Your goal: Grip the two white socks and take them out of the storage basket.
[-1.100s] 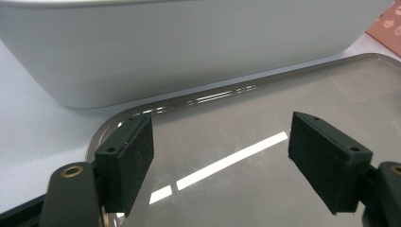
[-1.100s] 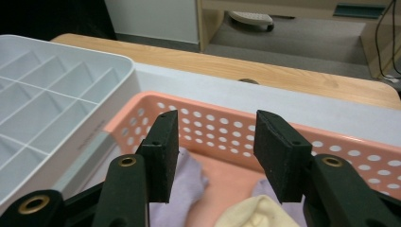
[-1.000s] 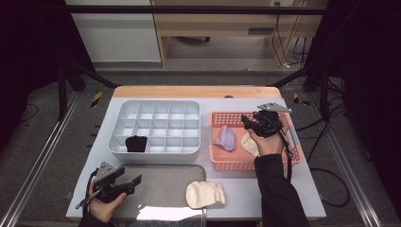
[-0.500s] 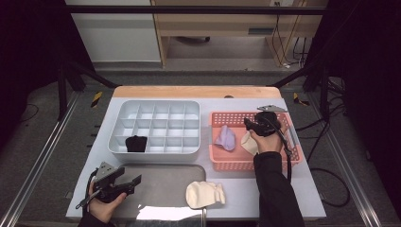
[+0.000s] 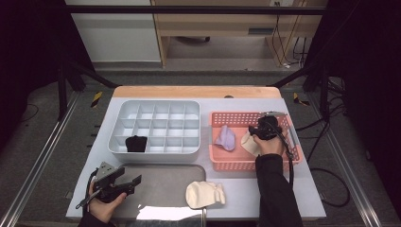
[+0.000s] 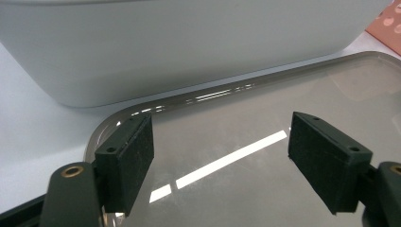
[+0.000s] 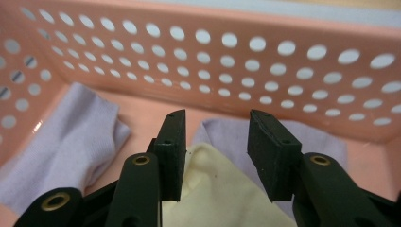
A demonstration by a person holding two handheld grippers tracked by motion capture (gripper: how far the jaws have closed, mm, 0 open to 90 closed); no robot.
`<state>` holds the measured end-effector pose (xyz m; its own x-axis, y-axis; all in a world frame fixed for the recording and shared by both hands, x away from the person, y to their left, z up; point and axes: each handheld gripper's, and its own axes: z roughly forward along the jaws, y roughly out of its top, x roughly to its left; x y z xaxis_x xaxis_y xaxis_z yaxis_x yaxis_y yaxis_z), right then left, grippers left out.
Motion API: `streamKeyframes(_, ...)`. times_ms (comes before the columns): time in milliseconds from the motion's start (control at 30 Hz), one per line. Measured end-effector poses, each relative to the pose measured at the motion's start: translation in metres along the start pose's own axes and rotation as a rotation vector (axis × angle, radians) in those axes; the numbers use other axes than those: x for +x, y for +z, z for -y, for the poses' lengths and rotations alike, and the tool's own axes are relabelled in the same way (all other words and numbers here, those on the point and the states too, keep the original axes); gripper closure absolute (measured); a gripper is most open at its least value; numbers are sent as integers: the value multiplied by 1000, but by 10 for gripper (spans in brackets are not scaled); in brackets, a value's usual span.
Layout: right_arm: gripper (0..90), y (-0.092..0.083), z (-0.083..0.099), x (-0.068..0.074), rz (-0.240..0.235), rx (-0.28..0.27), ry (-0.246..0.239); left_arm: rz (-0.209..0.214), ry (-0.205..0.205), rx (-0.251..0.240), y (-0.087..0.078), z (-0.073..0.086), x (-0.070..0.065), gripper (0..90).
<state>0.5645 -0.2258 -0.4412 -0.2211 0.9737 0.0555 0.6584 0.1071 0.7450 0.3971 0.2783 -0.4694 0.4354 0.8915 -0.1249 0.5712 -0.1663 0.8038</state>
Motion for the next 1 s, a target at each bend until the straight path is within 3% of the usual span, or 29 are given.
streamKeyframes(300,578,7,3,0,4,86,-6,4,2,5,0,0,-1,228)
streamKeyframes(600,824,11,4,4,7,125,-47,3,0,5,0,0,0,228)
streamKeyframes(800,864,4,1,3,-4,78,-22,4,-2,5,0,0,-1,228)
streamKeyframes(1000,866,-10,-4,5,-39,-19,-20,4,-1,4,0,0,-1,228)
